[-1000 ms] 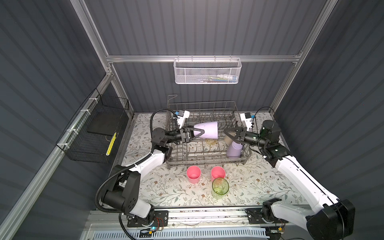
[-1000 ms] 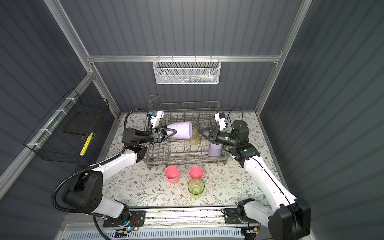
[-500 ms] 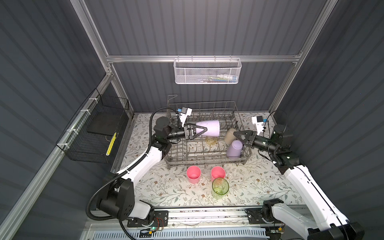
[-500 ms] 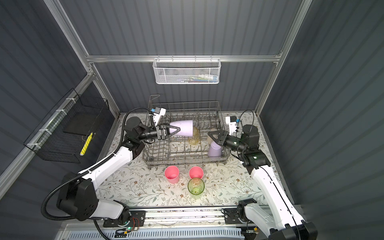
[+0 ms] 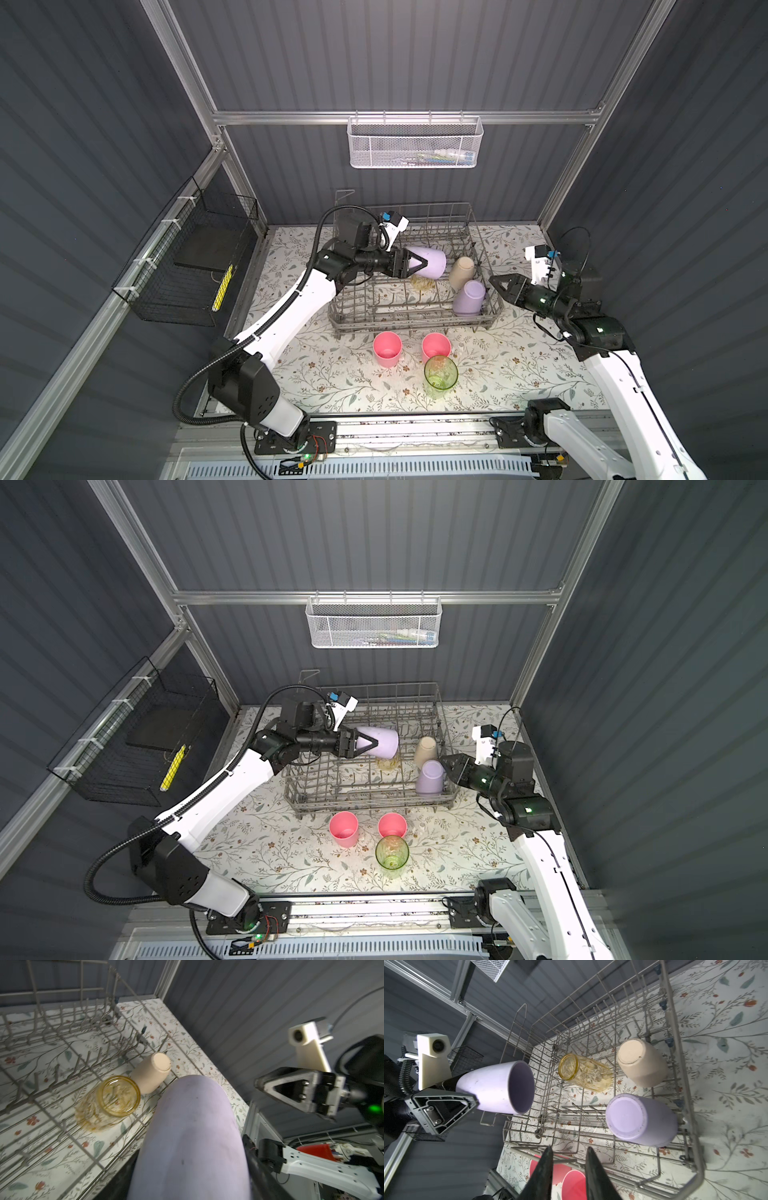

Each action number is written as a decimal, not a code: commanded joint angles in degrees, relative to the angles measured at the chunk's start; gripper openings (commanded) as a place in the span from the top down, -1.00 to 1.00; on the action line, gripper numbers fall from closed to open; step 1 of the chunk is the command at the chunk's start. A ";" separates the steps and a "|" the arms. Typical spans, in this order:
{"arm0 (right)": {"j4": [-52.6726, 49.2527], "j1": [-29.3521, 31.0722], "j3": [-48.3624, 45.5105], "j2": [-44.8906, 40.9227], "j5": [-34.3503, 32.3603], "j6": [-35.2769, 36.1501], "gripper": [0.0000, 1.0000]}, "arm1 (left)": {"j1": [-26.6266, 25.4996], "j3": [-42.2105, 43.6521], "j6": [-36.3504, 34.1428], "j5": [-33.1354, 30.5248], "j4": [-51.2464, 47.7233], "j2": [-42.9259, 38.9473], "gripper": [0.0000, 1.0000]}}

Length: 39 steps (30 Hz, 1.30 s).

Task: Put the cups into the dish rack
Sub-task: 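Lower the lavender cup mouth-down into the rack with the left gripper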

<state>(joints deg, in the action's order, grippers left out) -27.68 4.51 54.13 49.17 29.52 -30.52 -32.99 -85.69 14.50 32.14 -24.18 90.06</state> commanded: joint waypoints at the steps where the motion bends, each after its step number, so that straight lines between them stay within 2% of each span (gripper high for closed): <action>1: -2.68 -0.59 0.16 -0.54 -1.84 3.18 0.40 | -2.19 -4.69 -6.65 -9.59 -11.12 2.64 0.19; 6: -2.99 -1.32 -0.51 -0.54 -2.08 4.09 0.40 | -5.50 -8.88 -9.42 -18.91 -17.26 7.12 0.20; 14: -2.51 -2.05 -1.35 0.29 -1.68 4.52 0.39 | -8.46 -12.17 -11.49 -25.47 -21.83 11.07 0.21; 39: -1.67 -3.22 -3.07 0.93 -0.07 5.04 0.39 | -13.87 -19.21 -13.29 -28.63 -24.99 22.26 0.23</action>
<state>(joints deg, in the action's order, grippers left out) -30.06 1.58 51.75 50.37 28.71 -26.50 -46.33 -102.43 2.44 4.60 -47.64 111.31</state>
